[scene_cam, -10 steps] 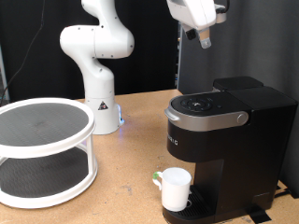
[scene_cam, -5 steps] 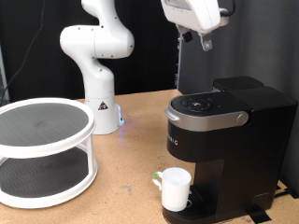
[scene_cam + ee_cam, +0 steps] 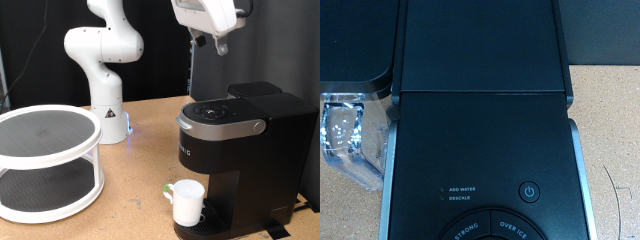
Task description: Make a cup of coffee with the keurig machine
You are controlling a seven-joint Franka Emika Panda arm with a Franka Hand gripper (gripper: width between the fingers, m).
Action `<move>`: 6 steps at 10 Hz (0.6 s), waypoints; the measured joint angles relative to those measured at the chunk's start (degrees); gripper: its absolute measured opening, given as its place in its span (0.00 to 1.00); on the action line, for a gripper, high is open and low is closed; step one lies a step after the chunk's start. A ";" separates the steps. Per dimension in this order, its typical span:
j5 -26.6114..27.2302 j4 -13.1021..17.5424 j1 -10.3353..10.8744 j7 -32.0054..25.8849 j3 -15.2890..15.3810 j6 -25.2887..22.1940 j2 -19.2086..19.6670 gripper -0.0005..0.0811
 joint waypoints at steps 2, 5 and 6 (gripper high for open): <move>-0.73 -0.11 0.00 0.23 0.47 1.44 1.30 0.99; -2.31 -0.40 0.00 1.38 1.55 3.95 3.46 0.99; -2.53 -0.59 0.00 1.38 1.70 4.48 3.96 0.99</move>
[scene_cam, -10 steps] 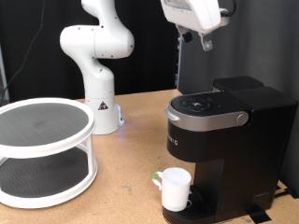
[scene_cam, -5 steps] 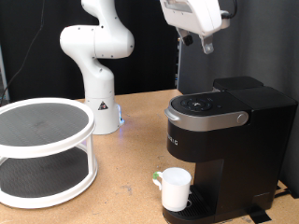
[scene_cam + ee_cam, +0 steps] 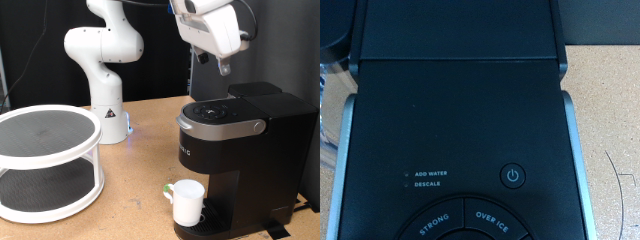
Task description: Make a cup of coffee with the keurig machine
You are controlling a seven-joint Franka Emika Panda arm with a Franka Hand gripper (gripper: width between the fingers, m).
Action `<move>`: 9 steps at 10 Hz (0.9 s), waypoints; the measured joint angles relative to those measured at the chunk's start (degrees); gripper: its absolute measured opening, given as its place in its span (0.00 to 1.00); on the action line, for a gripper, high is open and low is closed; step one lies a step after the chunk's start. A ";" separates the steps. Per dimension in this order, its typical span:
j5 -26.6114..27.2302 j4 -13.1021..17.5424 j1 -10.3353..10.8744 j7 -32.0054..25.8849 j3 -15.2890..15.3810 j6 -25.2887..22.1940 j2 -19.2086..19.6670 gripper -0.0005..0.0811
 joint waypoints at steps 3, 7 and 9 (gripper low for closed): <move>-1.10 -1.42 0.00 0.00 0.67 1.86 0.61 0.99; -1.61 -3.56 0.00 0.00 1.53 4.28 1.20 0.74; -1.64 -4.26 0.00 0.00 1.61 5.16 1.25 0.51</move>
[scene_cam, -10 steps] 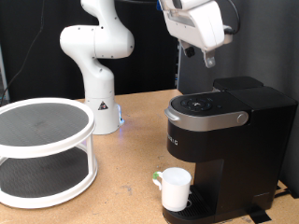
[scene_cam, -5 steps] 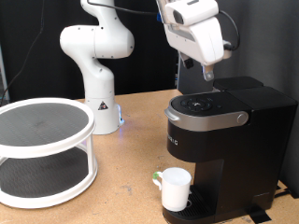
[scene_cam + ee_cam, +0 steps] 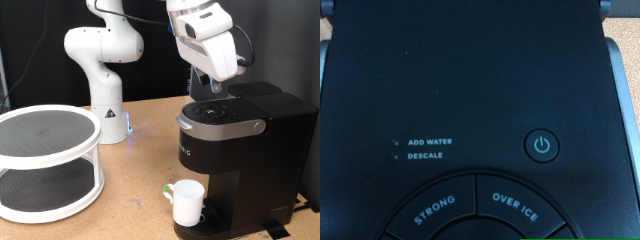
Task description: Make a cup of coffee with the keurig machine
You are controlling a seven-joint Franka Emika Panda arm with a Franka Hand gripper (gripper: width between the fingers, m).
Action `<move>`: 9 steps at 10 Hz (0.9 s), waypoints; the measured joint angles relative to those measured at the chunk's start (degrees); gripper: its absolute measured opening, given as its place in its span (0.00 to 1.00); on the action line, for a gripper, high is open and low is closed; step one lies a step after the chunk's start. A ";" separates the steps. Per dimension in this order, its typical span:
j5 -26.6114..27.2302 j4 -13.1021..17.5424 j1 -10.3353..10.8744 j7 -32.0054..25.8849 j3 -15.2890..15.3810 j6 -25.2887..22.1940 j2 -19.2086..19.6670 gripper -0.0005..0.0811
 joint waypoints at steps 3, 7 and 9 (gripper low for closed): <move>-0.98 -0.85 0.00 0.15 0.39 1.60 0.47 0.12; -3.24 -1.14 0.00 2.29 1.25 3.98 2.66 0.01; -3.65 -1.15 0.00 2.35 1.30 4.99 3.61 0.01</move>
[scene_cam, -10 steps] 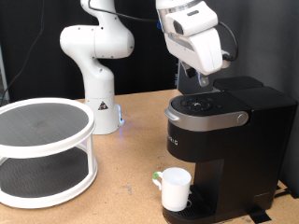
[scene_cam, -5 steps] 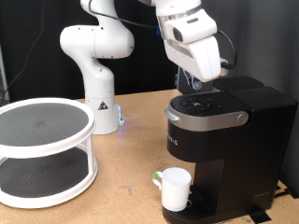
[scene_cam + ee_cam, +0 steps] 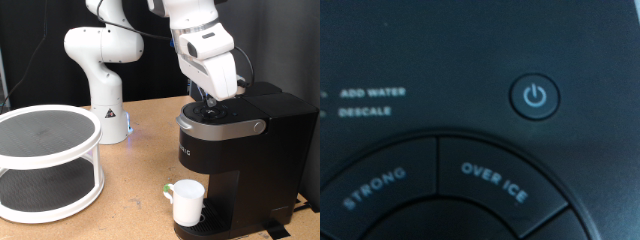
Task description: Make a cup of coffee with the keurig machine
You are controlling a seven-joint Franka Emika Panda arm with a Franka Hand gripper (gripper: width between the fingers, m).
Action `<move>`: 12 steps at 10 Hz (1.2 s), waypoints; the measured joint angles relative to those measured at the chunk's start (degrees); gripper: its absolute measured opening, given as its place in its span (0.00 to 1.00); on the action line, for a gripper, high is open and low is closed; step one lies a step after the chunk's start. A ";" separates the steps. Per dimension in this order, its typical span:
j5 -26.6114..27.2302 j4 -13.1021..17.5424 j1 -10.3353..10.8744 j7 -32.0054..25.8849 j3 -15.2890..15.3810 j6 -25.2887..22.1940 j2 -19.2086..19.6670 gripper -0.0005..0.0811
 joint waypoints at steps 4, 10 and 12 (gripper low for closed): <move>-1.22 -0.10 0.00 0.22 -0.01 0.54 1.19 0.01; -2.07 -0.28 0.00 0.90 -0.01 0.85 1.48 0.01; -2.58 -0.22 0.00 1.06 0.00 0.84 1.61 0.01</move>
